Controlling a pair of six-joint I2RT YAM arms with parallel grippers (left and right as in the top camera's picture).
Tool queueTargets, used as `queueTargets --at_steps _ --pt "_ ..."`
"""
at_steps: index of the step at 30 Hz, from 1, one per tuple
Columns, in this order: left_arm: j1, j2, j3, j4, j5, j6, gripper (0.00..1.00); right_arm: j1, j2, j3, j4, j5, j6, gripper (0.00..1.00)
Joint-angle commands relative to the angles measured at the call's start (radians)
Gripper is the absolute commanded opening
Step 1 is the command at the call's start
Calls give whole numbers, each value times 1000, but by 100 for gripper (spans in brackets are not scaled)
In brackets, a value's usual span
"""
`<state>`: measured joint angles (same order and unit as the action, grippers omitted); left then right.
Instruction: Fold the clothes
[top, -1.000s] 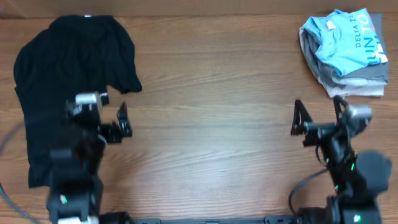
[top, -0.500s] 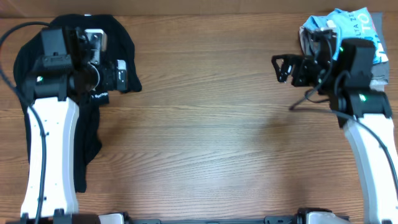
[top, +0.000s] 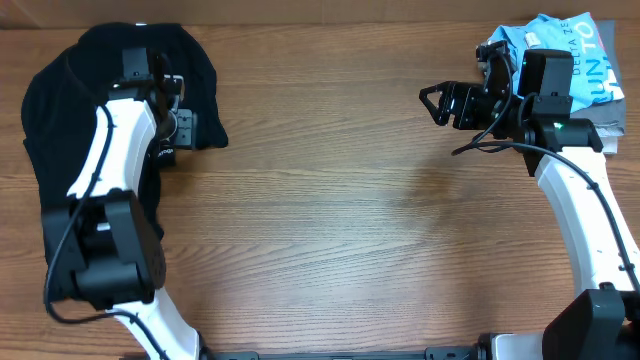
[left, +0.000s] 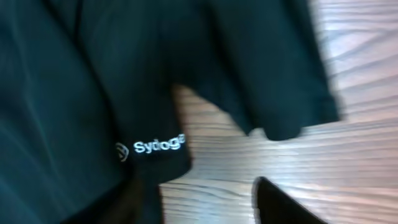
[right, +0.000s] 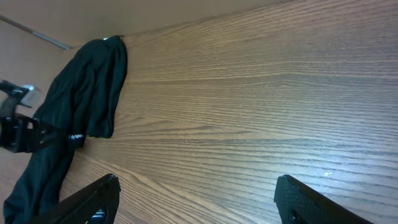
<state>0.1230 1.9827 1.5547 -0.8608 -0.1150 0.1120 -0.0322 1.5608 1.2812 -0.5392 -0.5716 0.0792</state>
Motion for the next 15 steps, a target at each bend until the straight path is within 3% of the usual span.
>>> queueTargets --at_steps 1,11,15 --pt "17 63 18 6 -93 -76 47 -3 1 27 -6 -6 0 84" --pt "48 182 18 81 -103 -82 41 -2 1 27 -27 -6 0 82" --pt "47 188 18 121 -98 -83 14 -3 1 27 -27 -6 0 77"
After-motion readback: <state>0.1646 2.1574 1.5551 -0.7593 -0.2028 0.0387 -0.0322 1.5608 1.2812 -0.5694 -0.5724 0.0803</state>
